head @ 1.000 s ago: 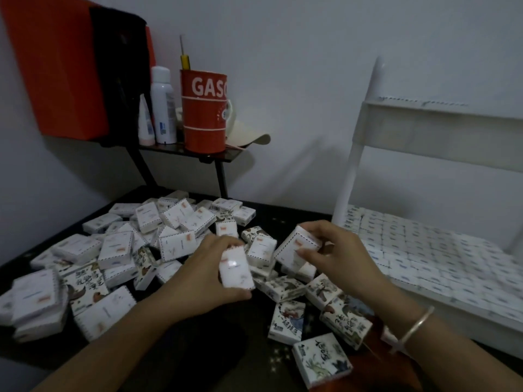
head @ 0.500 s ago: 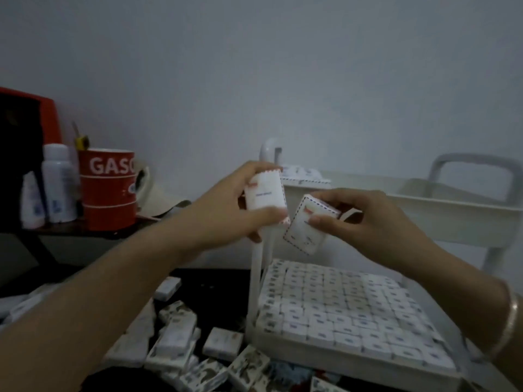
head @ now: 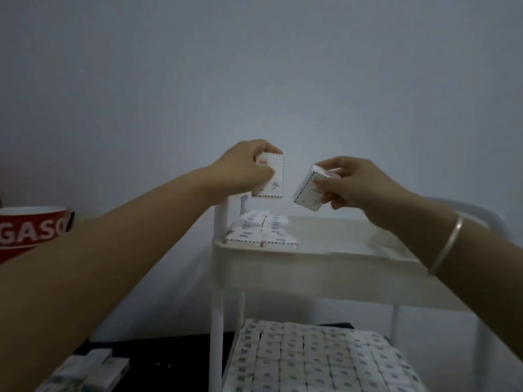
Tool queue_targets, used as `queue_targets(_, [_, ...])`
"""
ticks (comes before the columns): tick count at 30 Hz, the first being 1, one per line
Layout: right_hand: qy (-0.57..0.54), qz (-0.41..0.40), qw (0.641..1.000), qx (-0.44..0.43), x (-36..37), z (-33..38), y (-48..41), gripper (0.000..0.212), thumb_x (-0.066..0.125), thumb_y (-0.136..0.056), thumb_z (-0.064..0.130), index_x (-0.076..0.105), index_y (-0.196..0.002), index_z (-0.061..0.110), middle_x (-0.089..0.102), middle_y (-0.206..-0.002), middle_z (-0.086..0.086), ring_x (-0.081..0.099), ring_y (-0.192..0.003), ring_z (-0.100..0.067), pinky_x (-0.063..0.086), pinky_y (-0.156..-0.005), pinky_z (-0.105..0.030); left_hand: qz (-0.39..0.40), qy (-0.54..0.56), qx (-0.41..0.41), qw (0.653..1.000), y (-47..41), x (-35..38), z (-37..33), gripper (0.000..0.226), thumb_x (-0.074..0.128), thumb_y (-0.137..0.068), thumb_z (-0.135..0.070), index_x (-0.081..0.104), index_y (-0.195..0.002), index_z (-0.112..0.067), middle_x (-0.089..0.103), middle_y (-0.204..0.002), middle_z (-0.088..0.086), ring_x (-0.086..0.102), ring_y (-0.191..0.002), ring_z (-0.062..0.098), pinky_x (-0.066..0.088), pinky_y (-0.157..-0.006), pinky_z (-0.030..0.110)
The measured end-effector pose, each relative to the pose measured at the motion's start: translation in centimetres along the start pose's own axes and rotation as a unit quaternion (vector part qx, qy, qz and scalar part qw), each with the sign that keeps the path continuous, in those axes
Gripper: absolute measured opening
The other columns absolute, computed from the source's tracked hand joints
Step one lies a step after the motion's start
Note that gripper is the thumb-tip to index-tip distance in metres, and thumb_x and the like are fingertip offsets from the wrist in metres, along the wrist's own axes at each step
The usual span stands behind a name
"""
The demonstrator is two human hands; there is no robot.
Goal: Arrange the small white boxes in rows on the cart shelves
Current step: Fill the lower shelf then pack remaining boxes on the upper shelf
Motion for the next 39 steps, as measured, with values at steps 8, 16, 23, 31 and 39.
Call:
queue_targets(8, [0.26,-0.03,0.965,0.008,1.6,-2.5,-7.7,0.03,0.06,-0.085,0.056,0.056,-0.082,0.026,0.063,-0.082,0.003,0.06,-0.072,-0.014,0.051,-0.057,-0.028,0.075,-0.263,0.001,0.962,-8.8,3.8,2.2,0.048,0.064,-0.085,-0.01,0.053,-0.13,-0.022,0.054,-0.128,0.005,0.058,-0.107,0.023,0.053,-0.076,0.027])
queue_targets(16, [0.388,0.051,0.919,-0.051,3.0,-3.1,-11.5,0.05,0.066,-0.085,0.025,0.044,-0.13,0.022,0.057,-0.108,0.0,0.053,-0.091,-0.018,0.049,-0.071,-0.027,0.164,-0.358,0.024,0.919,-13.3,6.2,3.5,0.036,0.072,-0.084,-0.015,0.056,-0.116,-0.017,0.063,-0.115,0.007,0.065,-0.077,0.015,0.052,-0.055,0.019])
queue_targets(23, [0.446,0.052,0.892,-0.046,3.1,-4.4,-13.8,0.041,0.067,-0.086,0.02,0.058,-0.124,0.01,0.064,-0.118,-0.004,0.06,-0.106,-0.022,0.049,-0.08,-0.028,0.207,-0.444,0.054,0.87,-13.8,8.5,5.0,0.044,0.076,-0.08,-0.031,0.061,-0.118,-0.013,0.062,-0.102,0.0,0.057,-0.093,0.019,0.047,-0.08,0.028])
queue_targets(31, [0.395,0.144,0.907,-0.039,3.4,-6.8,-14.3,0.024,0.068,-0.086,0.012,0.066,-0.108,0.019,0.069,-0.11,-0.001,0.062,-0.072,-0.011,0.055,-0.069,-0.025,0.267,-0.458,0.019,0.848,-13.3,9.5,6.3,0.038,0.083,-0.073,-0.022,0.06,-0.103,-0.016,0.064,-0.096,0.001,0.067,-0.093,0.021,0.057,-0.081,0.033])
queue_targets(39, [0.34,0.173,0.924,-0.017,4.4,-8.0,-13.6,0.025,0.07,-0.084,0.008,0.064,-0.106,0.017,0.068,-0.108,0.0,0.067,-0.068,-0.007,0.049,-0.053,-0.013,0.321,-0.409,-0.052,0.853,-13.1,9.6,6.7,0.037,0.064,-0.086,0.0,0.066,-0.118,-0.017,0.065,-0.111,0.001,0.065,-0.095,0.016,0.058,-0.084,0.031])
Point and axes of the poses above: each hand's wrist, its own y-axis away from the middle knuckle, its own x-axis out of the palm, z = x × y, the point moved 3 cm from there along -y, towards the middle knuckle
